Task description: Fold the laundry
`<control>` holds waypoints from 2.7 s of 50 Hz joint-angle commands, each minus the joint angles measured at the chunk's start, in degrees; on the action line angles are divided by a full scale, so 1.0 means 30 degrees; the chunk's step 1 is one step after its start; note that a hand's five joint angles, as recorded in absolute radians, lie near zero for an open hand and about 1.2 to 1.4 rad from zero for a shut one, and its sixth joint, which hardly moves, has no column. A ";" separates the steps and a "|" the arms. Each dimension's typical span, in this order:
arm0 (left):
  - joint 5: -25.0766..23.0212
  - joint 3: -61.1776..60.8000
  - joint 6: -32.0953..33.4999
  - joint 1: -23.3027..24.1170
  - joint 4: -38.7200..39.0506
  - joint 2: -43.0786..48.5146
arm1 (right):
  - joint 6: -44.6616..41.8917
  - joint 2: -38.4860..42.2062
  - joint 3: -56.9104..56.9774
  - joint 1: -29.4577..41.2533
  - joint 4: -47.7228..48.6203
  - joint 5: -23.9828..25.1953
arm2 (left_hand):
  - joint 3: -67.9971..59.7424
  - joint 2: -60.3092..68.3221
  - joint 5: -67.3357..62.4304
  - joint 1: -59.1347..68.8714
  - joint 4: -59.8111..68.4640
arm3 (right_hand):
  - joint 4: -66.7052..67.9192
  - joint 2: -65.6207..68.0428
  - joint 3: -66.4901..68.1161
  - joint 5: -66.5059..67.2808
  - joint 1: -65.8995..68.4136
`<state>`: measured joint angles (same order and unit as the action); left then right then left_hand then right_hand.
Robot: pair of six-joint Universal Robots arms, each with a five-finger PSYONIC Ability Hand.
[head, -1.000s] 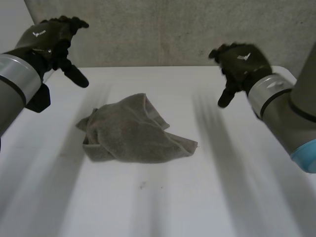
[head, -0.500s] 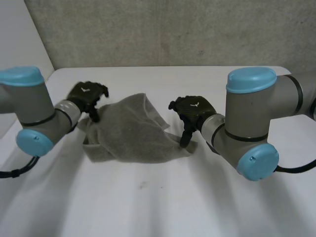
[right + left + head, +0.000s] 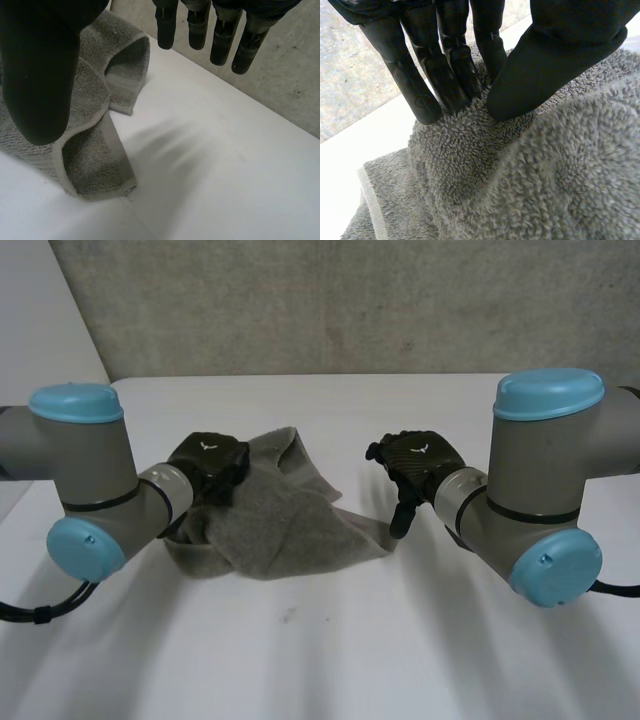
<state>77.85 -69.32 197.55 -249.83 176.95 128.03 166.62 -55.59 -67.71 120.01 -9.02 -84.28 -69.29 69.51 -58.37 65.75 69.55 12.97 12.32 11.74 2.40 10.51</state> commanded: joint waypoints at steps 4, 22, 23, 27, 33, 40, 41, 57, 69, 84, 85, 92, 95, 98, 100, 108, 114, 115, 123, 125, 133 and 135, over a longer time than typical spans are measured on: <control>0.0973 -0.5858 -0.5340 0.5337 -0.0859 -0.5112 | -0.0022 -0.0775 0.0010 -0.0509 0.0077 -0.0003 | -0.3569 0.3497 -0.3878 0.4750 0.3485 | -0.0990 -0.0773 -0.0581 -0.0800 -0.0170; 0.1149 -0.5049 -0.6032 0.6289 0.0080 -0.6024 | -0.0516 -0.1039 0.0245 -0.1710 -0.0187 -0.0032 | 1.1561 -1.1633 1.1252 -1.0380 -1.1645 | -0.0990 -0.0773 -0.0581 -0.0800 -0.0170; 0.1062 -0.4611 -0.5650 0.5993 0.0138 -0.6200 | -0.0955 -0.1156 0.0245 -0.1828 -0.0303 -0.0061 | 1.1729 -1.1801 1.1420 -1.0548 -1.1813 | -0.0990 -0.0773 -0.0581 -0.0800 -0.0170; 0.1032 -0.3523 -0.5412 0.5668 0.0197 -0.6377 | -0.1897 -0.1421 0.0333 -0.2151 -0.0890 -0.0120 | 1.1843 -1.1915 1.1534 -1.0662 -1.1927 | -0.0990 -0.0773 -0.0581 -0.0800 -0.0170; 0.0914 -0.1651 -0.5383 0.5550 0.0168 -0.5415 | -0.2863 -0.2122 0.0276 -0.2823 -0.2935 -0.0149 | 1.2683 -1.2755 1.2374 -1.1502 -1.2767 | -0.0990 -0.0773 -0.0581 -0.0800 -0.0170; 0.0035 -0.0066 -0.5266 0.6019 -0.0271 -0.3243 | -0.2805 -0.2827 -0.1014 -0.3704 -0.3702 -0.0032 | 1.3413 -1.3485 1.3104 -1.2232 -1.3497 | -0.0990 -0.0773 -0.0581 -0.0800 -0.0170; -0.0487 0.0311 -0.5208 0.6135 -0.0533 -0.2633 | -0.2834 -0.2943 -0.1508 -0.3965 -0.3644 -0.0003 | 1.3358 -1.3429 1.3049 -1.2177 -1.3442 | -0.0990 -0.0773 -0.0581 -0.0800 -0.0170; -0.2865 0.3976 -0.2984 0.6722 -0.2351 0.2702 | -0.2951 -0.3589 -0.3944 -0.5491 -0.2912 0.0173 | 1.1410 -1.1482 1.1101 -1.0229 -1.1494 | -0.0990 -0.0773 -0.0581 -0.0800 -0.0170; -0.2631 0.3743 0.0268 0.7074 -0.2586 0.1420 | -0.2922 -0.3355 -0.3623 -0.5287 -0.2737 0.0290 | -0.3569 0.3497 -0.3878 0.4750 0.3485 | -0.0990 -0.0773 -0.0581 -0.0800 -0.0170; 0.0709 0.1926 0.0799 0.5785 -0.2615 -0.5147 | 0.3758 -0.1714 -0.2128 -0.5169 -0.3380 0.5036 | -0.3569 0.3497 -0.3878 0.4750 0.3485 | -0.0990 -0.0773 -0.0581 -0.0800 -0.0170; 0.0709 0.1404 0.0799 0.5756 -0.2615 -0.5785 | 0.4744 -0.1018 -0.1867 -0.5140 -0.3728 0.6341 | -0.3569 0.3497 -0.3878 0.4750 0.3485 | -0.0990 -0.0773 -0.0581 -0.0800 -0.0170; 0.0709 -0.0271 0.0799 0.5814 -0.2645 -0.7344 | 0.7830 0.2358 0.0333 -0.3441 -0.3585 0.8347 | -0.3569 0.3497 -0.3878 0.4750 0.3485 | -0.0990 -0.0773 -0.0581 -0.0800 -0.0170; 0.0739 -0.0974 0.0799 0.5873 -0.2645 -0.8076 | 0.8914 0.4058 0.2032 -0.2444 -0.2794 0.7644 | -0.3569 0.3497 -0.3878 0.4750 0.3485 | -0.0990 -0.0773 -0.0581 -0.0800 -0.0170; 0.0797 -0.1619 0.0799 0.5873 -0.2586 -0.8867 | 0.9676 0.5083 0.3204 -0.1917 -0.2033 0.6911 | -0.3569 0.3497 -0.3878 0.4750 0.3485 | 0.0328 0.0544 0.0737 0.0518 0.1147; 0.0914 -0.1970 0.0799 0.5785 -0.2439 -0.9160 | 0.9969 0.5347 0.3585 -0.1683 -0.1681 0.6765 | -0.3569 0.3497 -0.3878 0.4750 0.3485 | 0.2514 0.2731 0.2923 0.2704 0.3334; 0.0856 -0.2410 0.0828 0.4144 -0.1121 -0.9424 | 0.9969 0.4819 0.4230 -0.0862 -0.0099 0.6501 | -0.3569 0.3497 -0.3878 0.4750 0.3485 | 2.2344 2.2560 2.2753 2.2534 2.3163; 0.1324 -0.0300 0.0857 0.2973 0.1809 -0.8457 | 0.7508 0.2036 0.7247 -0.1038 0.1102 0.5329 | -0.3569 0.3497 -0.3878 0.4750 0.3485 | 2.2344 2.2560 2.2753 2.2534 2.3163; 0.1818 0.0512 0.0886 0.2566 0.2563 -0.8196 | 0.6493 0.1195 0.8059 -0.1038 0.1305 0.4662 | -0.3569 0.3497 -0.3878 0.4750 0.3485 | 2.2344 2.2560 2.2753 2.2534 2.3163; 0.5013 0.1753 0.0535 0.2179 0.5437 -0.8164 | 0.1681 -0.2762 0.7314 -0.0717 0.5197 0.3013 | -0.3569 0.3497 -0.3878 0.4750 0.3485 | 2.2344 2.2560 2.2753 2.2534 2.3163; 0.5075 0.1194 0.0447 0.2387 0.5617 -0.8194 | 0.1619 -0.3208 0.6486 -0.0540 0.5614 0.3103 | -0.3569 0.3497 -0.3878 0.4750 0.3485 | 2.2344 2.2560 2.2753 2.2534 2.3163; 0.4957 -0.5427 -0.0051 0.3441 0.6877 -0.9600 | -0.0461 -0.3647 0.1681 0.0720 0.4969 0.3308 | -0.3569 0.3497 -0.3878 0.4750 0.3485 | 2.2344 2.2560 2.2753 2.2534 2.3163; 0.4899 -0.8809 -0.0022 0.3499 0.8102 -0.9688 | -0.2618 -0.3385 -0.0156 0.0778 0.3658 0.3162 | -0.3569 0.3497 -0.3878 0.4750 0.3485 | 2.2344 2.2560 2.2753 2.2534 2.3163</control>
<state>93.20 -75.90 197.70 -240.42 195.86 101.39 168.04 -66.82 -57.00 121.17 7.63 -74.36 -69.63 69.71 -58.36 66.49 69.77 68.11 66.84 67.37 55.97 55.03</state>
